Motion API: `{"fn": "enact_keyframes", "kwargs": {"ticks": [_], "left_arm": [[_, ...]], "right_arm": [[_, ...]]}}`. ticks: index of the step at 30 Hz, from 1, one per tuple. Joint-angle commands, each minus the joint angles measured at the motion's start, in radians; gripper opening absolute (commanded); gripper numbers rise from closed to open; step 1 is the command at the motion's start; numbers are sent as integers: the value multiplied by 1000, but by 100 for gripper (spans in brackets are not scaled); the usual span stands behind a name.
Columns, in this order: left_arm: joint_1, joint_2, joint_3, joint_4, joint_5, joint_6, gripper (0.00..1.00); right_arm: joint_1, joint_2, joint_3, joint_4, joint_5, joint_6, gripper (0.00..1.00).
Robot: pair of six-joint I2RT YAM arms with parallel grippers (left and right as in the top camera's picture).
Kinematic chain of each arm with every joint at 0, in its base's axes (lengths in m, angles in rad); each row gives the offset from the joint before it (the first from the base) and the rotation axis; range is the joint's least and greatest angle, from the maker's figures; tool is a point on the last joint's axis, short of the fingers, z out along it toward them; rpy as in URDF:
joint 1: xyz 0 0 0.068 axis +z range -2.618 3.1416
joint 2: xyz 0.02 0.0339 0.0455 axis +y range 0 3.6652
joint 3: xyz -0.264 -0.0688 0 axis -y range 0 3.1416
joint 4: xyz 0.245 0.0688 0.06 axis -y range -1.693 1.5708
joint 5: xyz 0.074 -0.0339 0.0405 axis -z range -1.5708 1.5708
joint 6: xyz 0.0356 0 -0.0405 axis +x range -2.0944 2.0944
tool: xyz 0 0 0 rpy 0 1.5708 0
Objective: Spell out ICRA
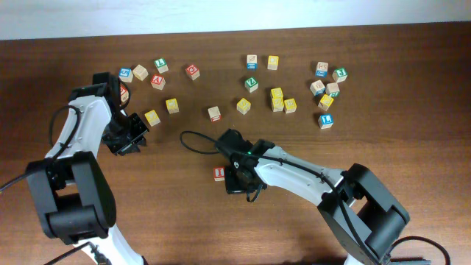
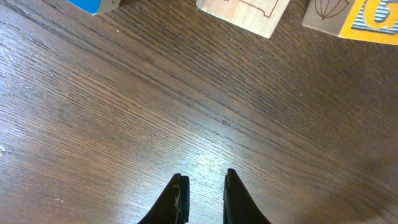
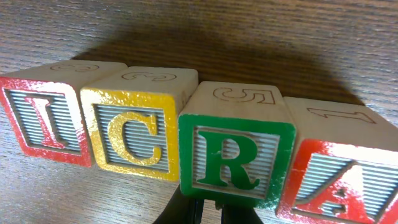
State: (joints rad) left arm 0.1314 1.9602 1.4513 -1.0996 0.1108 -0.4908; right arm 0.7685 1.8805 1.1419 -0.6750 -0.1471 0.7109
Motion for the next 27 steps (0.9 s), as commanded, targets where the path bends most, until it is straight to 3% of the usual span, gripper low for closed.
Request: {"fn": "enact_keyframes", "kwargs": {"ticks": [1,4,10,27], "left_arm": [[2,8,6,-1,-11,10,13],[2,8,6,-1,-11,10,12],[2,8,6,-1,-11,10,13],[0,8,6,-1,-11,10,13]], "right_arm": [[4,7,-7,3,11,8,4],[3,1,-2,-17,-54,3,4],[-62,-16,29,-251,-22,0,4],[-76,-10,27,-113,39,-41,4]]}}
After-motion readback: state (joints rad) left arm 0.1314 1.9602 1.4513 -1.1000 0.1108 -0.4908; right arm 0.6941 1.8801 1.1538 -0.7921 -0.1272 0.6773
